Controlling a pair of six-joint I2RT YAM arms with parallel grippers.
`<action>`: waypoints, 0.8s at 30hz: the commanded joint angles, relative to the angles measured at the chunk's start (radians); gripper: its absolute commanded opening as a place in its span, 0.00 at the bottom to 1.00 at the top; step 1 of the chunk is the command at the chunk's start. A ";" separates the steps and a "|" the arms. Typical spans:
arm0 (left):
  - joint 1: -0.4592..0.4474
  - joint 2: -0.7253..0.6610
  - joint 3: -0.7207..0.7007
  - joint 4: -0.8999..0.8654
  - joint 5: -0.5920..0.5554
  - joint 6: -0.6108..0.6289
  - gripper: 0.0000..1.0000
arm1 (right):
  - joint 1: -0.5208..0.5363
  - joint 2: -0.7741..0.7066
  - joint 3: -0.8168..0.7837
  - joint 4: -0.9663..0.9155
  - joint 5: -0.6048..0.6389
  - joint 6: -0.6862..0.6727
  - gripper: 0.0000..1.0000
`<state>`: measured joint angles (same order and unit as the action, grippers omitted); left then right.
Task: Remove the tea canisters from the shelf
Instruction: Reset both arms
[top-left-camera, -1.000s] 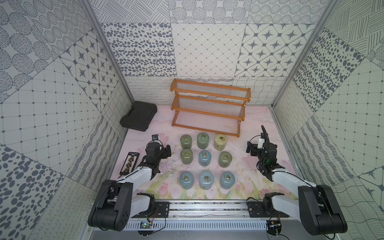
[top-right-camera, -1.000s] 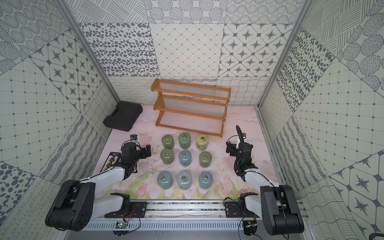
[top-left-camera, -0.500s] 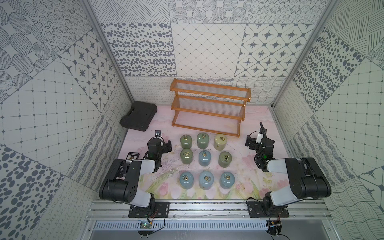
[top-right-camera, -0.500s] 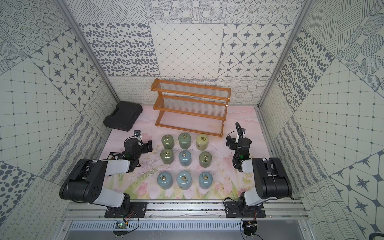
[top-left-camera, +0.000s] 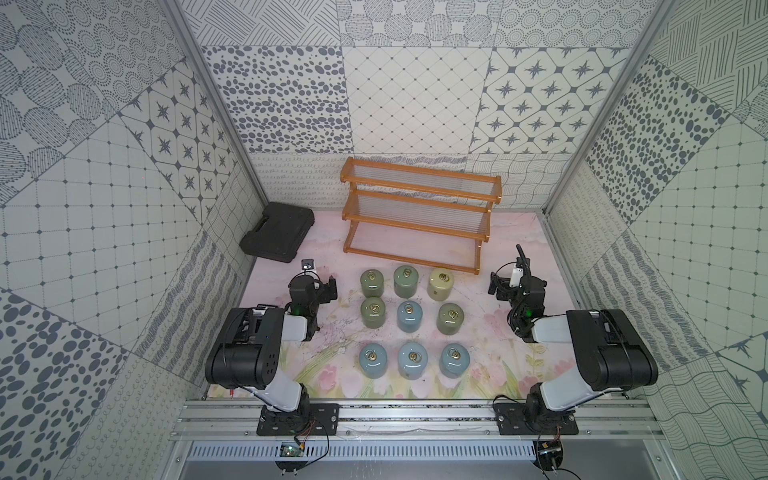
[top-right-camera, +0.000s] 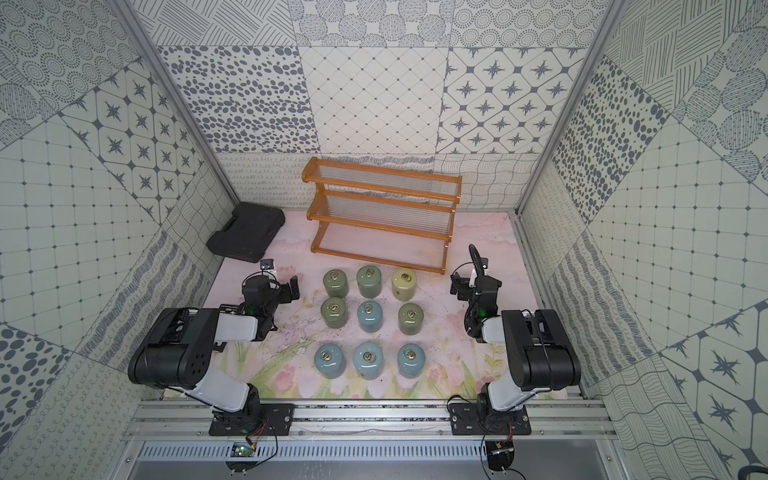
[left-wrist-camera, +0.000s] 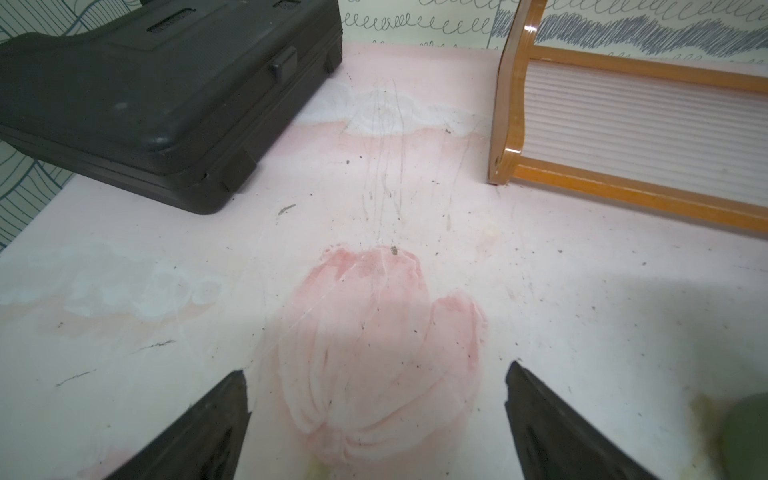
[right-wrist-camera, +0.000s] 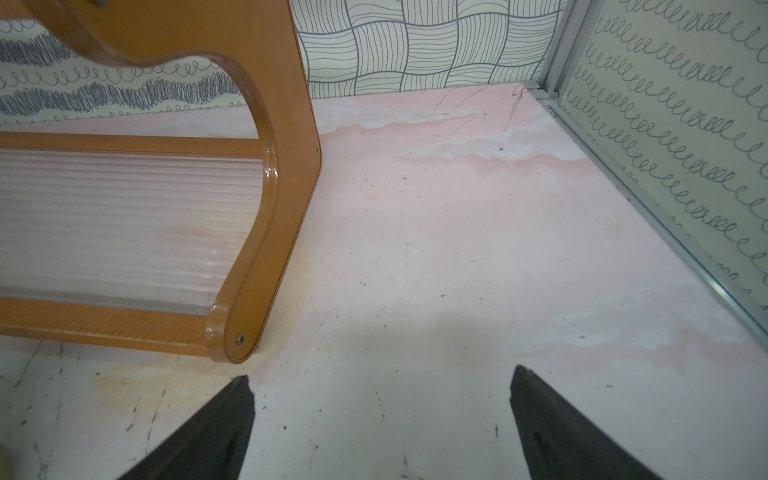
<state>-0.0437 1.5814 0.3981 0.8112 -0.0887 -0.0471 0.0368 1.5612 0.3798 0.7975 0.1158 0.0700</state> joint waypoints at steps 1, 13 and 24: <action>0.008 0.008 0.006 0.082 0.029 0.000 1.00 | -0.002 -0.012 0.019 0.058 -0.008 -0.010 1.00; 0.007 0.002 0.008 0.069 0.031 0.002 1.00 | -0.002 -0.012 0.018 0.058 -0.008 -0.011 1.00; 0.008 0.002 0.009 0.065 0.032 0.001 1.00 | -0.001 -0.012 0.018 0.058 -0.008 -0.011 1.00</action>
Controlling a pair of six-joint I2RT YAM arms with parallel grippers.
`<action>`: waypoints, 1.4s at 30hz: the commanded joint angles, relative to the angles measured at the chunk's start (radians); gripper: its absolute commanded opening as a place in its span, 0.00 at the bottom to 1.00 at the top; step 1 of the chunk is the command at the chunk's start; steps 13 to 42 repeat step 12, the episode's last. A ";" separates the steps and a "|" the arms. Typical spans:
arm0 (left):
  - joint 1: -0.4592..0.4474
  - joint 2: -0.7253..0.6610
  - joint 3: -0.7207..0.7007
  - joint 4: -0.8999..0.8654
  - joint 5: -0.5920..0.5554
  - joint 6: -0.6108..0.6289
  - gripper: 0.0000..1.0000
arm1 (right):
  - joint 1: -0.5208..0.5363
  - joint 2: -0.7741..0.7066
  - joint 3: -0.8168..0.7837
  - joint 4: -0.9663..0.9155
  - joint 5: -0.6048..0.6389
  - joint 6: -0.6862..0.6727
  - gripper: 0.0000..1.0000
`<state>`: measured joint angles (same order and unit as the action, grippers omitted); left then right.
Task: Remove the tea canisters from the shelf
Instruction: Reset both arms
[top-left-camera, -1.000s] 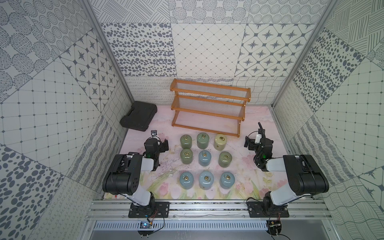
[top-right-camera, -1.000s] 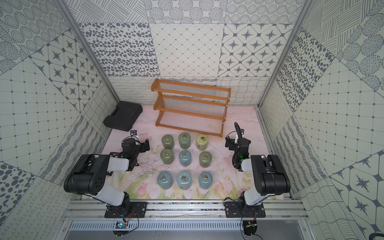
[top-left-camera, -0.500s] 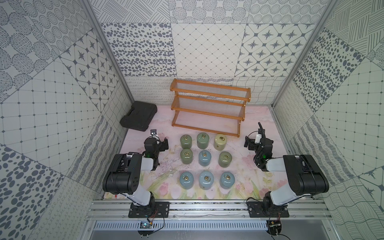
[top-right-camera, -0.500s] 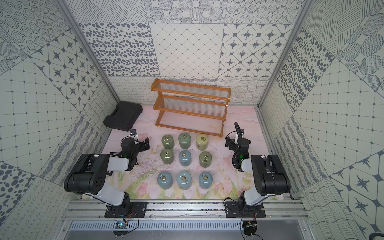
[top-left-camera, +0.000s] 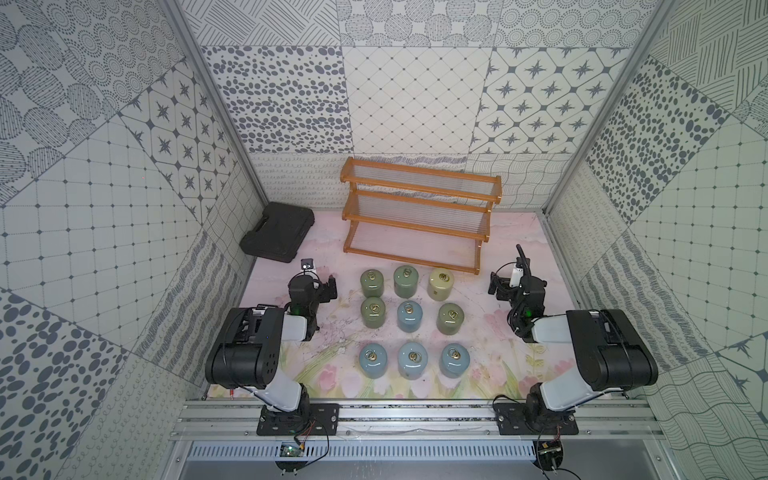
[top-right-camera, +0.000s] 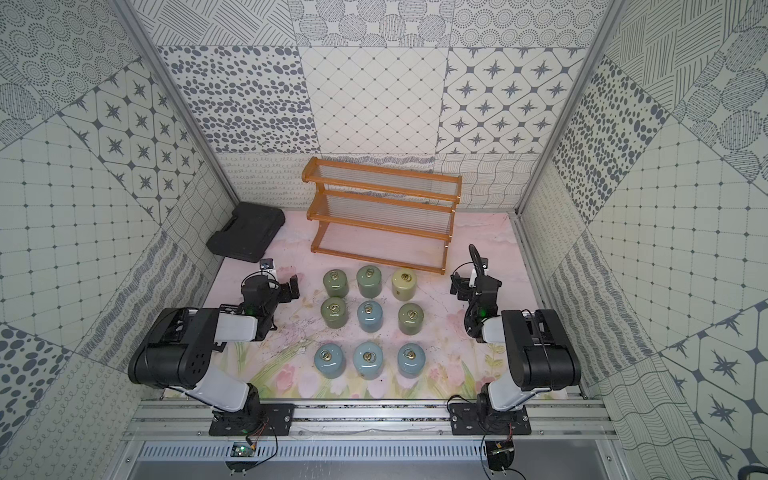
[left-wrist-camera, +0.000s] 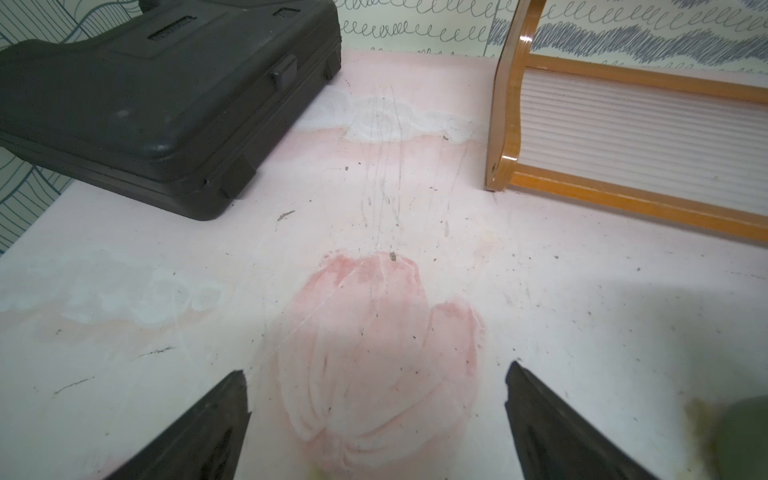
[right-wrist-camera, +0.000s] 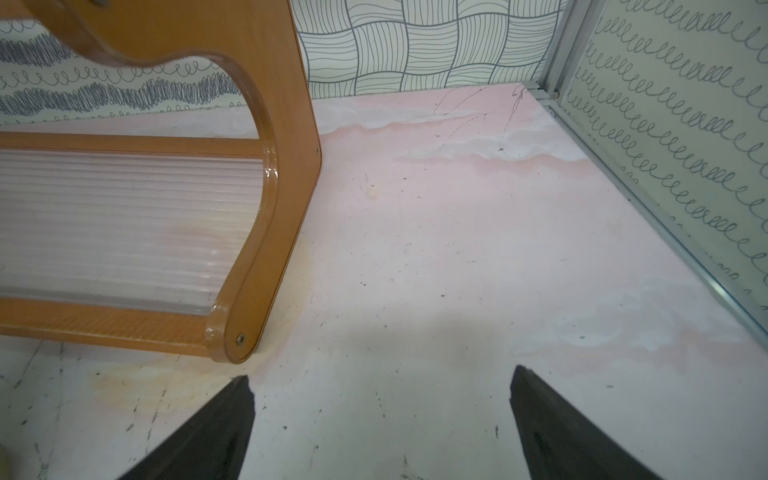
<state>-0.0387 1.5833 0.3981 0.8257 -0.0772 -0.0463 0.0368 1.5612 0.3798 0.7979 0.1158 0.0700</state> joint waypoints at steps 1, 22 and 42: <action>0.003 0.000 0.008 0.051 0.020 0.000 1.00 | -0.001 -0.012 0.019 0.058 -0.007 -0.010 1.00; 0.003 0.000 0.010 0.048 0.024 0.000 1.00 | 0.000 -0.011 0.019 0.058 -0.007 -0.010 1.00; 0.003 0.000 0.010 0.048 0.024 0.000 1.00 | 0.000 -0.011 0.019 0.058 -0.007 -0.010 1.00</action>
